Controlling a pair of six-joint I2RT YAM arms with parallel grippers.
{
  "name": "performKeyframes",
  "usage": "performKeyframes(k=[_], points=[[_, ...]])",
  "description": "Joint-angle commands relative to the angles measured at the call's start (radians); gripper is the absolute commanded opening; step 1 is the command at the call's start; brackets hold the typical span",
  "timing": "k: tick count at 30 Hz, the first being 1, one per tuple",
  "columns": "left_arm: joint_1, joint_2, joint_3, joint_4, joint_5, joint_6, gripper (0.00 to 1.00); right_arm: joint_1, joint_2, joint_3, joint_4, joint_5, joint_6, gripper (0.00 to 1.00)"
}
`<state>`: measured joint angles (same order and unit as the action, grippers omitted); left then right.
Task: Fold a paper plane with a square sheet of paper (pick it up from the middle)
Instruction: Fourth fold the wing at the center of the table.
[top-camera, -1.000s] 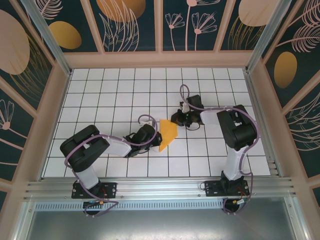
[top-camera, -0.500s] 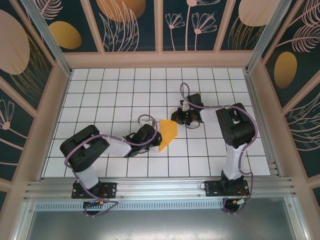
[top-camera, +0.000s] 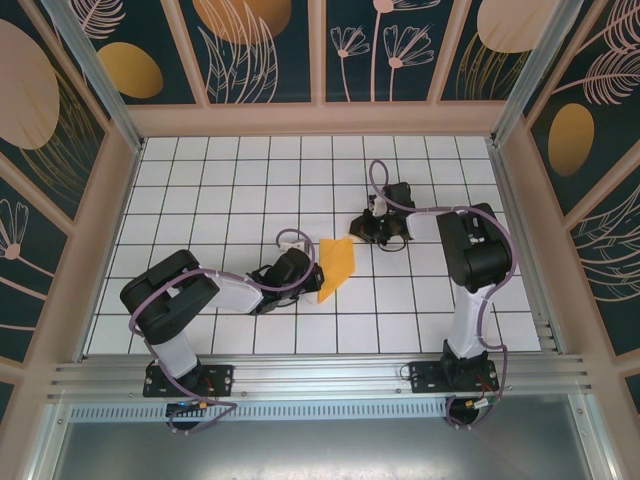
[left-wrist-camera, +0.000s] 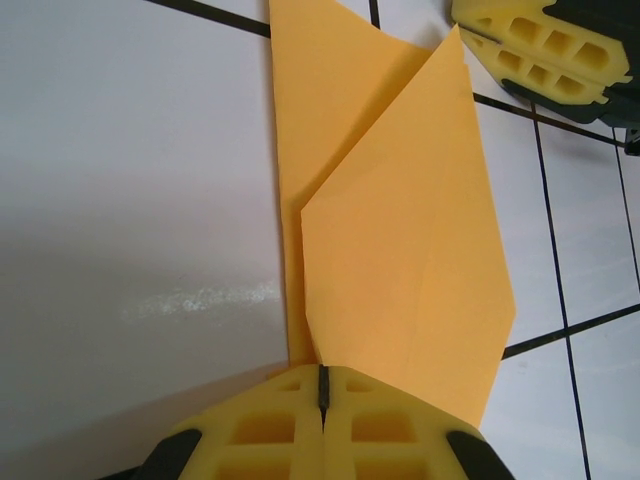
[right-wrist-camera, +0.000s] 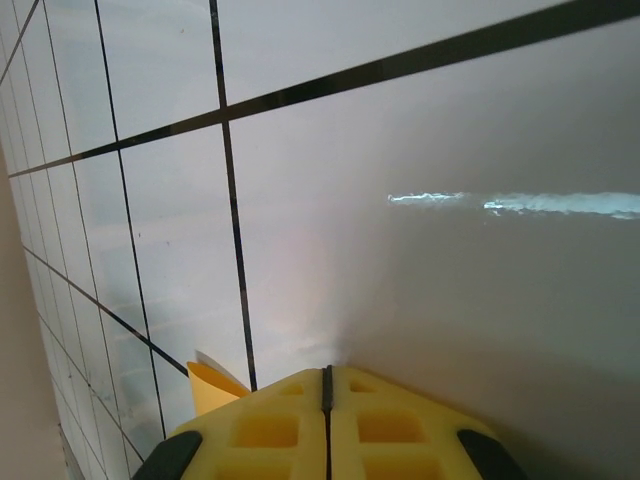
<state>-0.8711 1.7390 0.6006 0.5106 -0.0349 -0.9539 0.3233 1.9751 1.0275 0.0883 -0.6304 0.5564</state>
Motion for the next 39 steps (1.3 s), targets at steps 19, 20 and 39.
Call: performKeyframes(k=[19, 20, 39], points=[[0.007, 0.021, -0.003, -0.104, -0.022, 0.027, 0.0, 0.14, -0.168, -0.13, 0.033, -0.021, 0.044, 0.1], [0.006, 0.021, -0.003, -0.105, -0.02, 0.028, 0.0, 0.148, -0.156, -0.135, 0.047, -0.018, 0.053, 0.1], [0.007, -0.191, 0.053, -0.247, -0.09, 0.063, 0.28, 0.166, -0.049, -0.149, 0.087, 0.033, 0.055, 0.09]])
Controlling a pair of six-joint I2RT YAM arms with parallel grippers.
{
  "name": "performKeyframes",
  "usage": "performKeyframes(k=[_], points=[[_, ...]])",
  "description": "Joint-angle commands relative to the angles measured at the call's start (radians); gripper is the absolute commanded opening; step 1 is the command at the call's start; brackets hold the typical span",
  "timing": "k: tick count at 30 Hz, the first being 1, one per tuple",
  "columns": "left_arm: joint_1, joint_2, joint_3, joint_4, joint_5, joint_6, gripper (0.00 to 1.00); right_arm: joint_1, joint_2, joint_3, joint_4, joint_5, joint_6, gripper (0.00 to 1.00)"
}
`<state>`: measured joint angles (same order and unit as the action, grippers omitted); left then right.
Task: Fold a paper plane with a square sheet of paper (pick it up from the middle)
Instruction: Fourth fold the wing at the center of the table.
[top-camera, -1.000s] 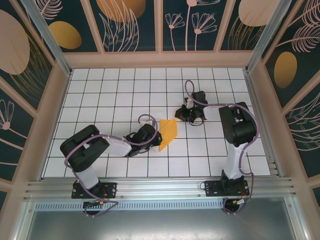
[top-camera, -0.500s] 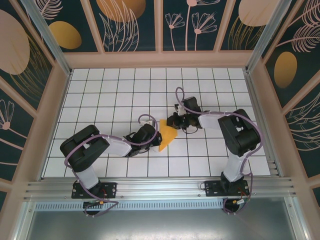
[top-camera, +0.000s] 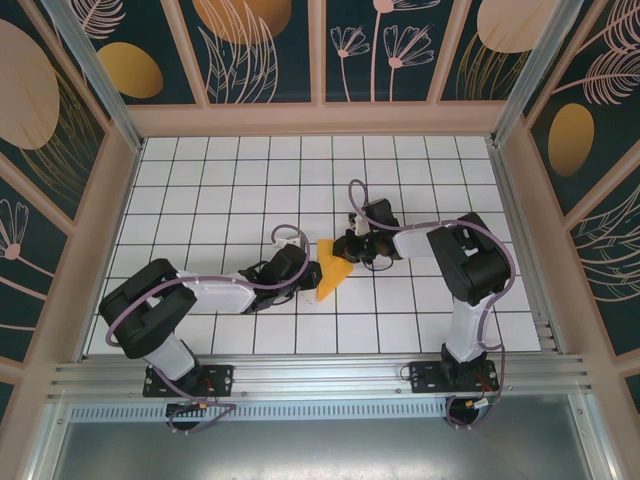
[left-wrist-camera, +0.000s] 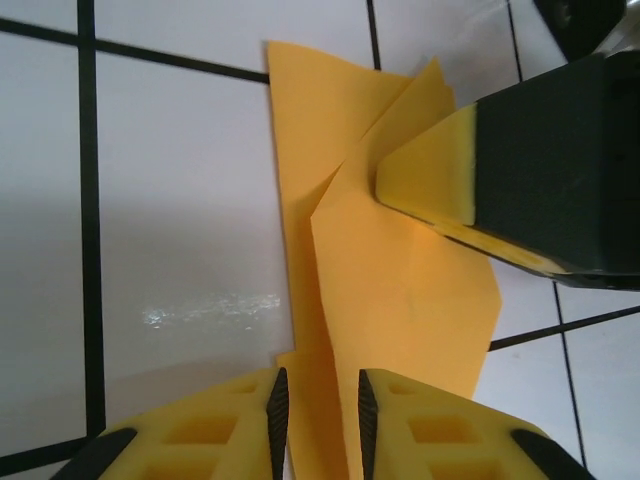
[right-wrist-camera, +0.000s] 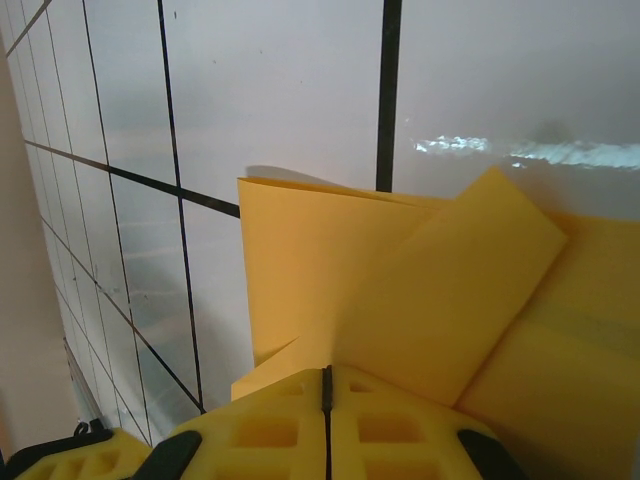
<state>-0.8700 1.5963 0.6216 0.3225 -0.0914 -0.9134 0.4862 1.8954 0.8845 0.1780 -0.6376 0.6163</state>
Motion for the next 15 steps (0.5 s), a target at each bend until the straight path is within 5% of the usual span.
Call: performKeyframes(k=[1, 8, 15], points=[[0.006, -0.06, 0.041, -0.056, -0.018, 0.031, 0.24, 0.004, 0.031, -0.005, -0.003, 0.04, -0.004, 0.09], [0.005, 0.012, 0.084, 0.028, 0.149, 0.058, 0.03, 0.009, 0.031, -0.005, -0.002, 0.042, -0.004, 0.09], [0.005, 0.103, 0.061, 0.045, 0.149, 0.002, 0.0, 0.009, 0.032, -0.004, -0.006, 0.043, -0.006, 0.09]])
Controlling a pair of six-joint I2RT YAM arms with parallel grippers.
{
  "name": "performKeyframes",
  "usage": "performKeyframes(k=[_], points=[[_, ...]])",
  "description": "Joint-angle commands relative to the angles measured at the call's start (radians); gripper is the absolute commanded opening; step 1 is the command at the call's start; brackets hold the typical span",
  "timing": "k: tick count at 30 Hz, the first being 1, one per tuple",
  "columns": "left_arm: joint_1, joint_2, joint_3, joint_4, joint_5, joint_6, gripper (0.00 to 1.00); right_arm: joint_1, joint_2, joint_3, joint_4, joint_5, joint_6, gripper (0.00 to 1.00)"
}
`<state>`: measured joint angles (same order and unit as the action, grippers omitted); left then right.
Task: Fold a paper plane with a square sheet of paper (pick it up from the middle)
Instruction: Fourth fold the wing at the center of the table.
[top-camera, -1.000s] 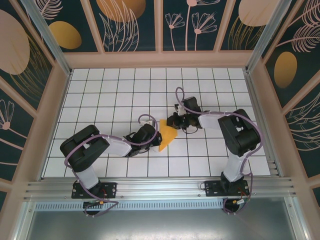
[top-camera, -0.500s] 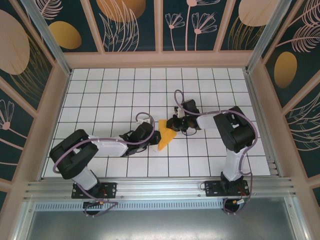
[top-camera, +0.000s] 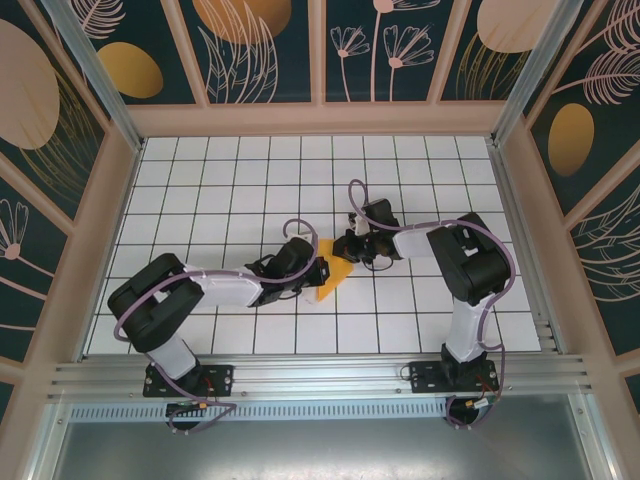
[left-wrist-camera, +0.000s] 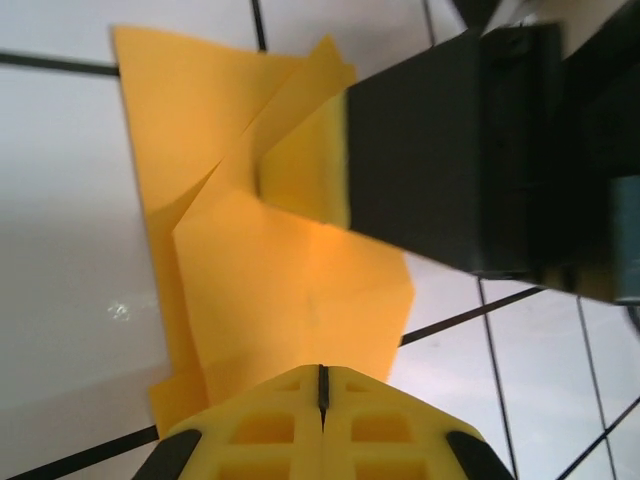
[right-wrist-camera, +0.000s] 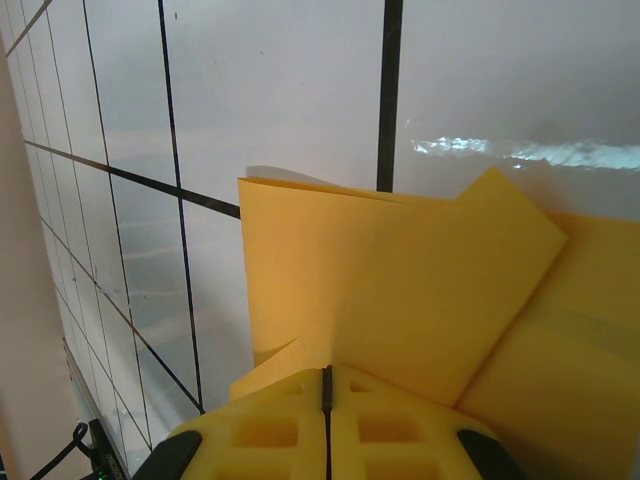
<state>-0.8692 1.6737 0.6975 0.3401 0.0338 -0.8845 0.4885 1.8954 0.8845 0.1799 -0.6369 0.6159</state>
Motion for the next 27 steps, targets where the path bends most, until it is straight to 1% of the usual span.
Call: performKeyframes(k=[1, 5, 9, 13, 16, 18, 21, 27], points=[[0.005, 0.033, -0.028, 0.042, 0.025, -0.037, 0.0, 0.006, 0.031, -0.003, -0.01, 0.042, -0.007, 0.09], [0.004, 0.081, -0.06, 0.074, 0.038, -0.057, 0.0, 0.006, 0.03, -0.004, -0.013, 0.044, -0.008, 0.09], [0.004, 0.094, -0.101, 0.103, 0.04, -0.077, 0.0, 0.006, 0.021, 0.0, -0.016, 0.033, -0.013, 0.09], [0.005, 0.096, -0.12, 0.113, 0.044, -0.082, 0.0, 0.017, -0.048, 0.012, -0.034, -0.011, -0.021, 0.1], [0.004, 0.09, -0.131, 0.12, 0.04, -0.085, 0.0, 0.038, -0.1, 0.01, -0.069, -0.013, -0.032, 0.1], [0.005, 0.09, -0.131, 0.123, 0.043, -0.082, 0.0, 0.05, -0.116, -0.012, -0.055, -0.013, -0.018, 0.1], [0.005, 0.089, -0.126, 0.121, 0.044, -0.078, 0.0, 0.053, -0.104, -0.042, -0.034, 0.005, 0.005, 0.1], [0.004, 0.066, -0.122, 0.117, 0.055, -0.067, 0.0, 0.053, -0.021, -0.08, 0.023, 0.051, 0.033, 0.08]])
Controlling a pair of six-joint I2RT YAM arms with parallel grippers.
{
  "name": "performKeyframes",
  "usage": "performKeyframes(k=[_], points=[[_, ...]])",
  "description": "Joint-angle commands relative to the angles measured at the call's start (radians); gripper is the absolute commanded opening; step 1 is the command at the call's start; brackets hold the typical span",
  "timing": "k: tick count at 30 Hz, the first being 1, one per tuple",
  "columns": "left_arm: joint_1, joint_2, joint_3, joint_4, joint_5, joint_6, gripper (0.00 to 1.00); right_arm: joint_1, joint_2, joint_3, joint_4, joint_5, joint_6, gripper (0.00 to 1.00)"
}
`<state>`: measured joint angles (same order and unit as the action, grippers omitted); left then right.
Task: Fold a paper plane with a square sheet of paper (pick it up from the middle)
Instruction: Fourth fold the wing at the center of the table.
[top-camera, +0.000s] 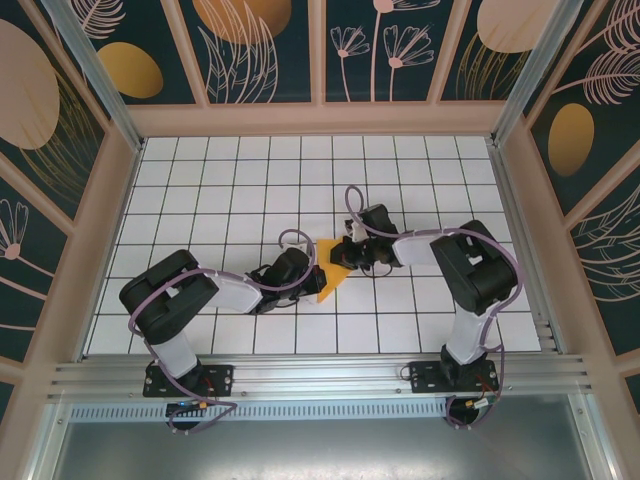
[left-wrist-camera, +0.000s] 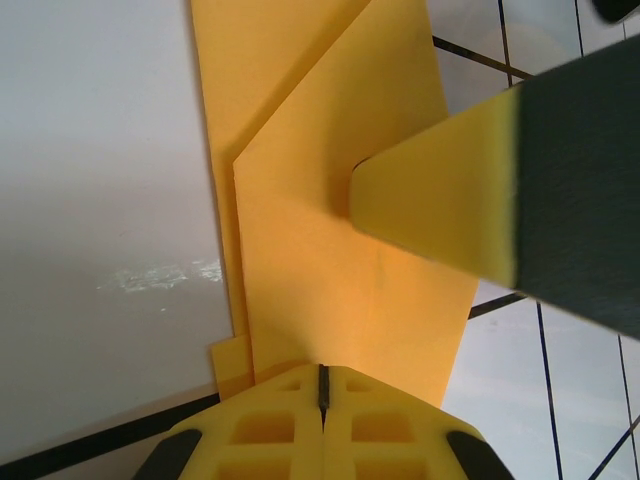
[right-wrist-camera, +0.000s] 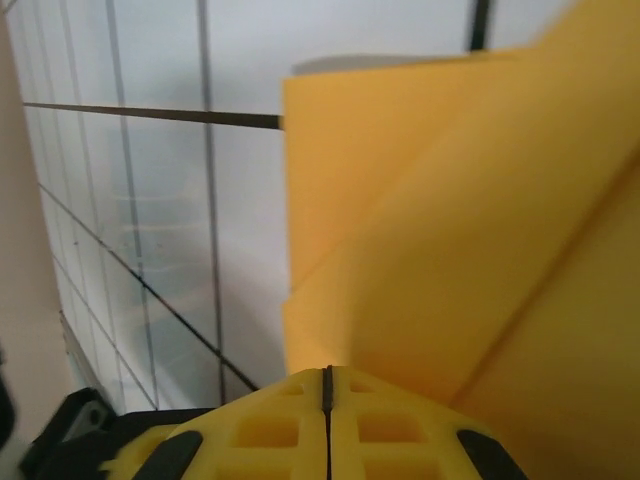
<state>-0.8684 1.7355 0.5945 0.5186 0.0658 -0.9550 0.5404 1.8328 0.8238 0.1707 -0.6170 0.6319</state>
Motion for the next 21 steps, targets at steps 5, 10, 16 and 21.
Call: performKeyframes(k=[5, 10, 16, 21], points=[[0.002, -0.057, -0.01, -0.081, 0.051, 0.032, 0.01, 0.001, 0.078, -0.035, 0.051, 0.043, 0.026, 0.06], [0.0, -0.103, 0.017, -0.102, 0.084, 0.063, 0.01, 0.001, 0.071, -0.043, 0.056, 0.048, 0.026, 0.06], [0.001, -0.047, 0.038, -0.113, 0.121, 0.051, 0.0, 0.001, 0.072, -0.036, 0.051, 0.051, 0.021, 0.06], [0.001, -0.027, 0.007, -0.111, 0.112, 0.008, 0.0, 0.001, 0.073, -0.027, 0.029, 0.063, 0.005, 0.06]])
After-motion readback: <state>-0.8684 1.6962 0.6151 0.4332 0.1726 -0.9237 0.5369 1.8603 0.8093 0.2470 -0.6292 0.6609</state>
